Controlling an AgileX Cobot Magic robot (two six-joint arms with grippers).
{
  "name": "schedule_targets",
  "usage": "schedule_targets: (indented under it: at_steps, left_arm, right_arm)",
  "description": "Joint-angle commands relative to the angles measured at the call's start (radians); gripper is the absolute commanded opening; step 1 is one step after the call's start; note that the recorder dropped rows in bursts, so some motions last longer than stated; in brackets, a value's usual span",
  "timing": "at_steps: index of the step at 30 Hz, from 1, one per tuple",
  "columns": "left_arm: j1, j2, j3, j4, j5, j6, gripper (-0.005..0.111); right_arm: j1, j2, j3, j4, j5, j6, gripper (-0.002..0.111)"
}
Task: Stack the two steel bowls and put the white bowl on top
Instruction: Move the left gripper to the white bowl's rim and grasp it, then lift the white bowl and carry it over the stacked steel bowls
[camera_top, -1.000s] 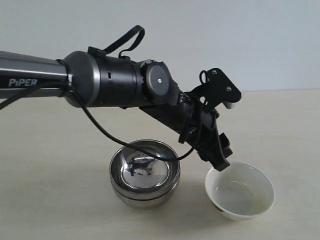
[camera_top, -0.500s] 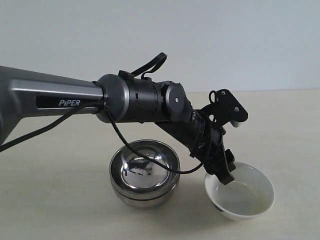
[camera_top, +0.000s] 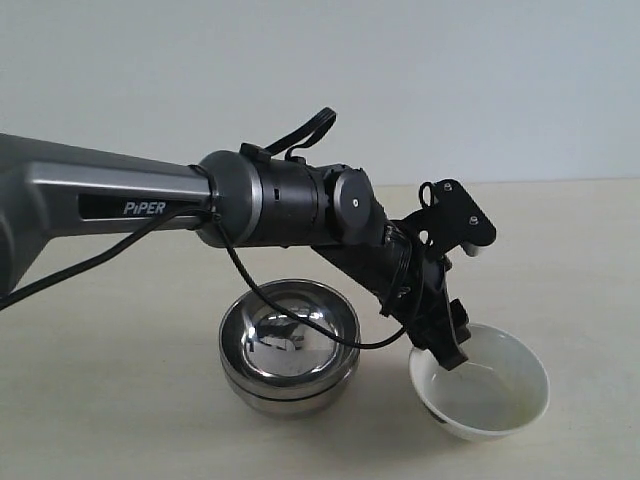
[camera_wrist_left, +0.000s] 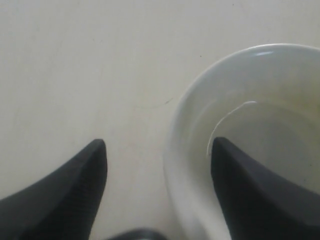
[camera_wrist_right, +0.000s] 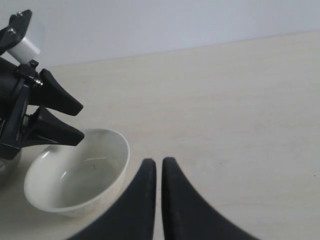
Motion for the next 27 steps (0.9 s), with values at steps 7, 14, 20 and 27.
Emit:
schedule_targets:
  at_steps: [7,14,20,27]
  left_arm:
    - [-0.003,0.068,-0.003,-0.002,0.001,0.000,0.057]
    - [-0.003,0.071,-0.003,-0.017,0.001,-0.002,0.056]
    - [-0.003,0.071,-0.003,-0.017,0.025,-0.022,0.037]
    - [-0.003,0.071,-0.003,-0.017,0.029,-0.022,0.004]
  right_arm:
    - [-0.003,-0.004,0.000,0.000,-0.007,0.003,0.000]
    - [-0.003,-0.004,0.000,0.000,-0.007,0.003,0.000]
    - [-0.003,-0.004,0.000,0.000,-0.007,0.003,0.000]
    - [-0.003,-0.004,0.000,0.000,-0.007,0.003,0.000]
